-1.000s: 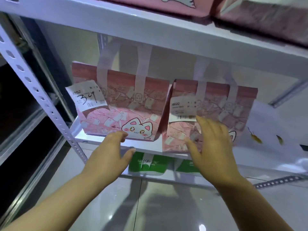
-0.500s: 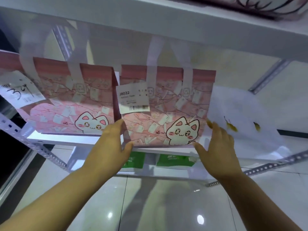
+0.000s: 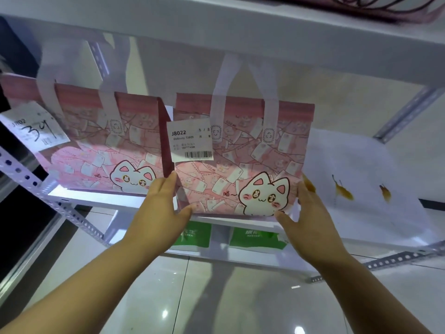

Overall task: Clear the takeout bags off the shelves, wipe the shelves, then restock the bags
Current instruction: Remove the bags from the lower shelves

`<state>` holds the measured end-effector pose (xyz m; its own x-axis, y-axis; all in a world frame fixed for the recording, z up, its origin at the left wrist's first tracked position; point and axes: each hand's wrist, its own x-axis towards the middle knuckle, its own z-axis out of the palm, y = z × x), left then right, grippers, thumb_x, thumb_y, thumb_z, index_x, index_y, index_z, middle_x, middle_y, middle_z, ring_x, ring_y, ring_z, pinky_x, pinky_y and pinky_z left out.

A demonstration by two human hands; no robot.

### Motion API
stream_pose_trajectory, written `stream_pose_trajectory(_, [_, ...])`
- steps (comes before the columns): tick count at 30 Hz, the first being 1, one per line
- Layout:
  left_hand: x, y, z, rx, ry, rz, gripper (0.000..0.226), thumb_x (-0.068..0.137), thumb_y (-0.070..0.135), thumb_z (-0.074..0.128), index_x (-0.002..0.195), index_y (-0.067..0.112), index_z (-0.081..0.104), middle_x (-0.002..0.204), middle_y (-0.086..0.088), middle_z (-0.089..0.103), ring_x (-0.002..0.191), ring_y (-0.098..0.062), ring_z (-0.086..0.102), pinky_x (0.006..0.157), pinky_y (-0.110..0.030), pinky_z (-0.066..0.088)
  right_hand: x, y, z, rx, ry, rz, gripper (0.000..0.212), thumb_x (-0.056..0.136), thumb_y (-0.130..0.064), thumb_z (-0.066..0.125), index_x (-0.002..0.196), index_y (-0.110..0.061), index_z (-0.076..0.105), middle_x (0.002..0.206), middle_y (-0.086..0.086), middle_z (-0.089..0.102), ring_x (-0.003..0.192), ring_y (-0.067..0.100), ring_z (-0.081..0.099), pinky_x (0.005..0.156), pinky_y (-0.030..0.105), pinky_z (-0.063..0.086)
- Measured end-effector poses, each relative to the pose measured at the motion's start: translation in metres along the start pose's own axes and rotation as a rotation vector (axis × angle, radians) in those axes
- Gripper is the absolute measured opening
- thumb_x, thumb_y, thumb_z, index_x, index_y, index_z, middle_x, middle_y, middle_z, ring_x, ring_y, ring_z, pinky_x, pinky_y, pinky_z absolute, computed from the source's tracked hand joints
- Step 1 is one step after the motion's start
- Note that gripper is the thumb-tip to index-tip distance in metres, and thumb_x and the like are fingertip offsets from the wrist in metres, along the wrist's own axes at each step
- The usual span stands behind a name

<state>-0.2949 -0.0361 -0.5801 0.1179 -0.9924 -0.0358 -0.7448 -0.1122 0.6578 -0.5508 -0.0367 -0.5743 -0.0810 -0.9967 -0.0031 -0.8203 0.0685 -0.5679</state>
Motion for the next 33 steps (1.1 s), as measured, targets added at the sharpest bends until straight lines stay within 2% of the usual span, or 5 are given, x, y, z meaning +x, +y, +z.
stream_pose_trajectory(9, [-0.004,0.001,0.002,0.020,-0.019,0.002,0.075,0.084,0.028,0.065,0.146,0.024,0.022,0.137,0.000,0.037,0.118,-0.019,0.048,0.099,-0.035,0.043,-0.004,0.004,0.000,-0.027,0.000,0.003,0.059,0.084,-0.030,0.065,0.131,-0.035,0.031,0.131,-0.003,0.049,0.116,0.015,0.047,0.087,0.028,0.037])
stream_pose_trajectory(16, [-0.028,-0.006,-0.002,-0.027,0.016,0.005,0.064,0.085,0.031,0.064,0.140,0.028,0.032,0.138,0.002,0.035,0.115,-0.019,0.049,0.093,-0.039,0.048,-0.033,-0.012,-0.003,-0.095,0.132,-0.002,0.055,0.088,-0.028,0.060,0.138,-0.023,0.037,0.138,0.001,0.044,0.127,0.019,0.037,0.102,0.033,0.034])
stream_pose_trajectory(19, [-0.044,-0.019,-0.002,-0.015,0.010,0.021,0.057,0.085,0.030,0.065,0.136,0.025,0.040,0.133,0.001,0.041,0.109,-0.017,0.051,0.090,-0.040,0.050,-0.047,-0.016,0.014,-0.054,0.127,0.009,0.049,0.089,-0.028,0.060,0.134,-0.021,0.042,0.136,-0.002,0.046,0.126,0.016,0.039,0.101,0.030,0.034])
stream_pose_trajectory(26, [-0.069,-0.090,0.008,0.011,-0.091,0.019,0.035,0.085,0.027,0.063,0.119,0.023,0.055,0.110,0.010,0.053,0.100,-0.012,0.054,0.085,-0.033,0.049,-0.082,-0.023,0.087,-0.012,0.102,-0.007,0.040,0.085,-0.023,0.065,0.123,-0.013,0.055,0.118,0.004,0.060,0.110,0.020,0.054,0.096,0.039,0.047])
stream_pose_trajectory(33, [-0.069,-0.165,0.036,0.036,-0.148,-0.033,0.029,0.086,0.028,0.063,0.113,0.021,0.059,0.102,0.008,0.059,0.091,-0.011,0.057,0.079,-0.029,0.047,-0.098,-0.008,0.162,0.038,0.000,0.060,0.039,0.087,-0.024,0.062,0.125,-0.016,0.055,0.123,0.000,0.058,0.112,0.015,0.051,0.099,0.031,0.040])
